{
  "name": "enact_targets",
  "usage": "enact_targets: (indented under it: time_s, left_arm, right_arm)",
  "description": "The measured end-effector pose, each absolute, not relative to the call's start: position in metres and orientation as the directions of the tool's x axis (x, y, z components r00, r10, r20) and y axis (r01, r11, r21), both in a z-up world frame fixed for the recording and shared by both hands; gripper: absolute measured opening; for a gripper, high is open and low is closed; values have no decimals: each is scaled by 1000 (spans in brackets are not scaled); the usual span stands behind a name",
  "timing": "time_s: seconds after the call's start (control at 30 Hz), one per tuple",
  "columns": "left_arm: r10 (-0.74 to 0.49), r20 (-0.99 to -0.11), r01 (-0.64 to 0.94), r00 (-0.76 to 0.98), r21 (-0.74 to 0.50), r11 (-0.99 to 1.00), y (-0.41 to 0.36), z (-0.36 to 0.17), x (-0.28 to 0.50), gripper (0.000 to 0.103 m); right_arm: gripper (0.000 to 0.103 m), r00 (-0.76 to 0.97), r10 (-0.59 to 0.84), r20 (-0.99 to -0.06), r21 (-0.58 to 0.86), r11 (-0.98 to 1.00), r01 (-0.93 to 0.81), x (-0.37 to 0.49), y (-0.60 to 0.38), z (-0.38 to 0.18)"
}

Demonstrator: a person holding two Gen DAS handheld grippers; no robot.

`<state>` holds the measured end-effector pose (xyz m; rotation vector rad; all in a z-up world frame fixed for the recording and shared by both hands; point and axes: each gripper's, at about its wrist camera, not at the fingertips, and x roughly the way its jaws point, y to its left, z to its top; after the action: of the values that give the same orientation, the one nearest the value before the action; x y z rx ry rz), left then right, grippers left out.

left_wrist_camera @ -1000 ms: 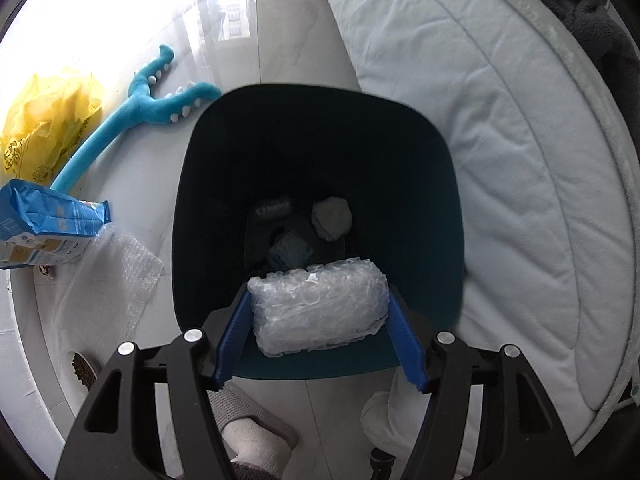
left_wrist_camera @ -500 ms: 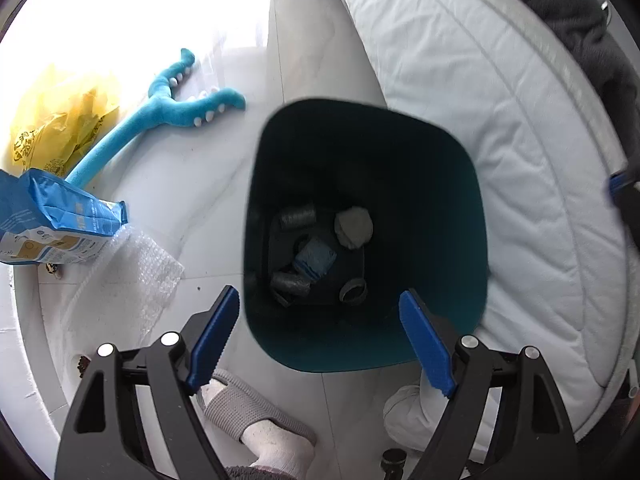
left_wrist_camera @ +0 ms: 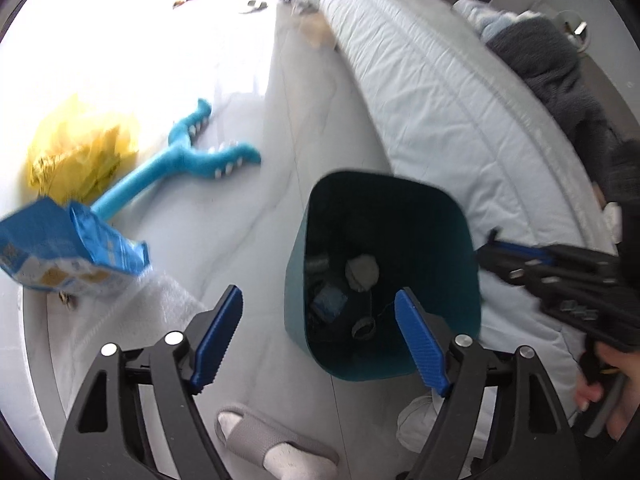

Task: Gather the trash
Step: 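Move both open grippers back toward the tissue wad and tape roll on the bed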

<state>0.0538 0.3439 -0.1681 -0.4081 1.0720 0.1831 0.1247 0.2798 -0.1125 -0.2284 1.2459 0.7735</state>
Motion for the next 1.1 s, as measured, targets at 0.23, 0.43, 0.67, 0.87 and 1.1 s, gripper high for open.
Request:
enact_targets:
  time_s: [0.23, 0.43, 0.67, 0.87, 1.1]
  left_arm:
    - [-48, -818, -266, 574, -242, 933, 343, -138, 49, 68]
    - [-62, -744, -204, 666, -261, 944, 335, -108, 48, 65]
    - [-77, -661, -131, 746, -259, 957, 317, -73, 50, 65]
    - [-72, -620, -106, 781, -245, 964, 302, -55, 53, 65]
    - [-91, -582, -59, 808, -234, 970, 278, -34, 66, 65]
  right_arm:
    - [21, 91, 345, -934, 217, 750, -625, 126, 286, -137]
    - [34, 106, 313, -944, 183, 763, -620, 128, 284, -146]
    - [40, 137, 324, -936, 182, 780, -599, 133, 265, -141]
    - [48, 165, 392, -905, 224, 769, -598, 139, 244, -132]
    - [54, 221, 487, -845, 236, 710, -664, 137, 229, -100]
